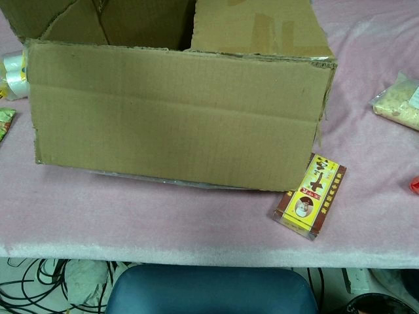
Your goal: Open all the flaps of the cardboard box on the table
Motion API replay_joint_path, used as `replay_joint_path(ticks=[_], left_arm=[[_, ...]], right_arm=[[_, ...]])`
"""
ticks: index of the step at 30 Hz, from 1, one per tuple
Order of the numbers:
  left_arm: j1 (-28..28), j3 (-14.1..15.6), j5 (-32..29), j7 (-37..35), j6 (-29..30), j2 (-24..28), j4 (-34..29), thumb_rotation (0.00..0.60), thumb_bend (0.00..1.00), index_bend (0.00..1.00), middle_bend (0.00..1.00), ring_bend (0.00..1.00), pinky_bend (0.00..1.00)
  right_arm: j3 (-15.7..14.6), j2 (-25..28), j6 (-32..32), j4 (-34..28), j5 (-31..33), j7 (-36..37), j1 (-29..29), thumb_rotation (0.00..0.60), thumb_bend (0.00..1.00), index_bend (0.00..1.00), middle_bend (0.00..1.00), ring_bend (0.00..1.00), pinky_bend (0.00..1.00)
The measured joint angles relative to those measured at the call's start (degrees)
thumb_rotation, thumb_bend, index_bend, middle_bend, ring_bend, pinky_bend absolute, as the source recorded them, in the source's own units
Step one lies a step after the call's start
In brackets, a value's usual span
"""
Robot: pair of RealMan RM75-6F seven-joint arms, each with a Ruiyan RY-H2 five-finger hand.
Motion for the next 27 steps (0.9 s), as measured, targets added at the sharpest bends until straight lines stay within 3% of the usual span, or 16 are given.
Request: replay_joint_path(ticks=[11,25,27], left_arm=[[7.9,1.8,3.4,-3.6,7.3,6.4,-3.2,0.6,1.0,0.34,0.59,0.67,0.64],[16.5,6.2,6.3,-5.6,11.1,7.6,-2.0,0.6,1.0,0.33,0.57,0.66,0.63],[17.8,6.8,6.4,-5.6,12.1,7.6,-1.7,0.6,0.89,0.3,0.53,0.61,0.57]], right_arm=[[-0.1,-0.1,0.1,-0.4,-0.2,-0.4,-0.1,0.6,0.25,0.0,0.0,0.0,0.21],[-0.1,-0.1,0.5,-0.9,-0.6,-1.1,-0.3,0.6,0.25,0.0,0.0,0.0,0.21],[-0.2,-0.1,0.5,-0.9,-0.6,-1.2,-0.3,0.6,0.25,0.0,0.0,0.0,0.21]])
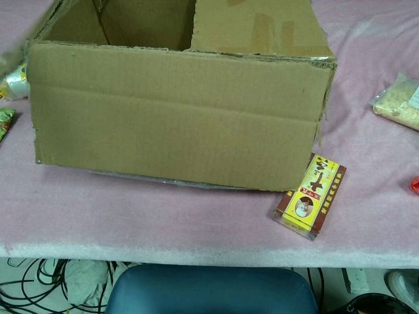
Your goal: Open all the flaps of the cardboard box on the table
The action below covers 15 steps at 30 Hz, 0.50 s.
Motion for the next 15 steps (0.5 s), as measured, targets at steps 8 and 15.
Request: replay_joint_path(ticks=[8,15], left_arm=[[7.5,0.6,-5.8,0.4,11.5,-2.5,-0.3,0.6,0.22,0.09,0.12,0.12,0.16],[18.3,1.3,-13.2,8.2,30.7,-10.8,-2.4,0.6,0.1,0.0,0.0,0.0,0.02]], right_arm=[[-0.2,0.2,0.0,-0.1,-0.6,-0.3,0.0,0.6,0.25,0.0,0.0,0.0,0.21],[-0.4,0.4,0.2,-0.1,-1.3,-0.8,0.0,0.6,0.25,0.0,0.0,0.0,0.21]])
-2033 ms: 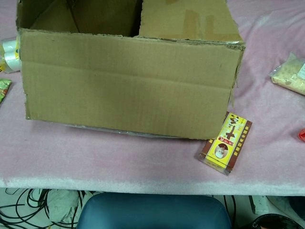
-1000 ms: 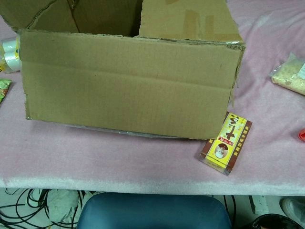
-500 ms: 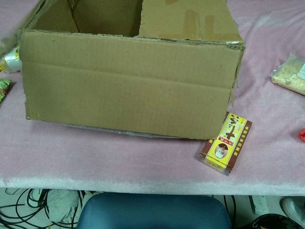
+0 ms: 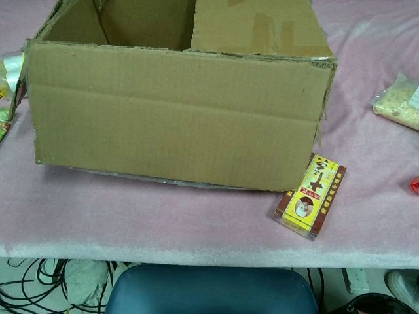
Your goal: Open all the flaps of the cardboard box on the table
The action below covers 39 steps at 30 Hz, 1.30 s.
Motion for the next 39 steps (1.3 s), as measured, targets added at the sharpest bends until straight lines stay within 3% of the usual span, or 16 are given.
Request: replay_joint_path(ticks=[8,12,18,21,24,27,31,36,39], left_arm=[[12.9,1.3,-4.0,12.3,21.0,-17.2,1.7,0.6,0.1,0.0,0.0,0.0,0.01],[17.7,1.8,-5.9,13.3,25.6,-23.6,5.1,0.6,0.1,0.0,0.0,0.0,0.01],[20.3,2.3,-6.3,11.8,27.5,-27.8,10.2,0.6,0.1,0.0,0.0,0.0,0.01],[20.6,2.3,-6.2,9.4,27.1,-28.4,11.0,0.6,0.1,0.0,0.0,0.0,0.01],[20.8,2.2,-5.8,6.9,26.4,-28.8,12.1,0.6,0.1,0.0,0.0,0.0,0.01],[21.0,2.1,-5.4,4.9,25.6,-29.0,13.3,0.6,0.1,0.0,0.0,0.0,0.01],[21.2,1.8,-5.1,3.0,24.4,-28.9,14.1,0.6,0.1,0.0,0.0,0.0,0.01],[21.4,1.6,-4.7,1.6,23.2,-28.7,14.6,0.6,0.1,0.0,0.0,0.0,0.01],[21.5,1.5,-4.5,1.0,22.5,-28.7,14.8,0.6,0.1,0.0,0.0,0.0,0.01]], right_arm=[[-0.2,0.5,0.2,-0.1,-0.9,-1.1,0.1,0.6,0.25,0.0,0.0,0.0,0.21],[-0.2,1.1,0.5,-0.5,-1.8,-1.7,0.3,0.6,0.24,0.0,0.0,0.0,0.21],[0.8,2.7,1.2,-2.4,-4.3,-2.8,1.6,0.6,0.36,0.0,0.0,0.0,0.21],[1.4,4.1,0.7,-4.5,-6.2,-3.6,3.0,0.6,0.51,0.01,0.02,0.02,0.23],[2.3,6.3,-1.4,-8.1,-7.8,-4.7,5.4,0.6,0.65,0.09,0.12,0.09,0.26],[4.0,8.7,-5.0,-12.7,-9.0,-6.1,9.0,0.6,0.75,0.19,0.22,0.18,0.29],[7.3,10.8,-11.8,-17.5,-9.3,-8.6,15.7,0.6,0.83,0.27,0.29,0.23,0.31],[10.8,10.5,-20.5,-19.7,-7.6,-12.0,24.6,0.6,0.91,0.42,0.39,0.29,0.31],[12.2,8.8,-25.9,-19.8,-5.5,-14.0,30.2,0.6,0.93,0.45,0.42,0.31,0.31]])
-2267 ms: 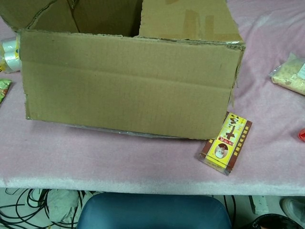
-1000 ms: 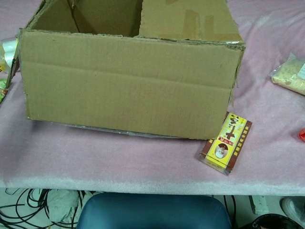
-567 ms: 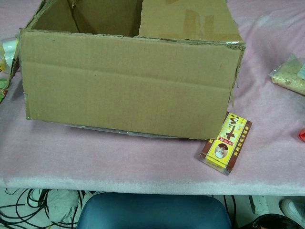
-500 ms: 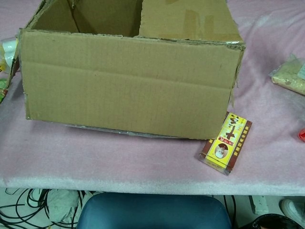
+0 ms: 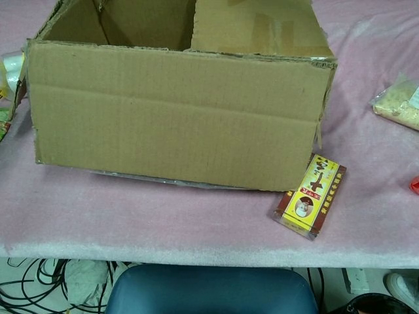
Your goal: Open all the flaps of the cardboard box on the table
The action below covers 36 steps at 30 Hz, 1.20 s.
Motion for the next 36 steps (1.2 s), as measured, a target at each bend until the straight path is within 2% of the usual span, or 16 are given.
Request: replay_joint_path(ticks=[7,14,18,25,36], left_arm=[[0.0,-0.5,-0.1,-0.6,-1.3,0.0,0.5,0.6,0.1,0.0,0.0,0.0,0.01],[-0.1,-1.1,-0.7,-1.5,-3.0,0.0,1.0,0.6,0.11,0.0,0.0,0.0,0.01],[0.0,-1.5,-0.9,-1.5,-3.5,0.0,1.2,0.6,0.11,0.0,0.0,0.0,0.01],[0.0,-1.9,-1.2,-1.4,-4.1,0.0,1.3,0.6,0.11,0.0,0.0,0.0,0.01],[0.1,-2.6,-1.7,-1.6,-5.2,0.2,1.1,0.6,0.11,0.0,0.0,0.0,0.01]], right_arm=[[1.1,-8.0,-9.7,4.3,5.3,-4.3,11.5,0.6,0.94,0.48,0.44,0.31,0.31],[0.9,-14.2,-15.9,11.3,9.7,-6.0,19.2,0.6,0.94,0.49,0.45,0.31,0.31],[0.1,-15.9,-19.7,14.5,11.6,-6.8,22.7,0.6,0.94,0.49,0.45,0.31,0.31],[-3.0,-17.6,-25.4,19.0,14.2,-8.7,27.6,0.6,0.95,0.5,0.45,0.31,0.31],[-5.9,-19.3,-28.1,23.5,15.9,-10.5,31.7,0.6,0.95,0.53,0.46,0.28,0.31]])
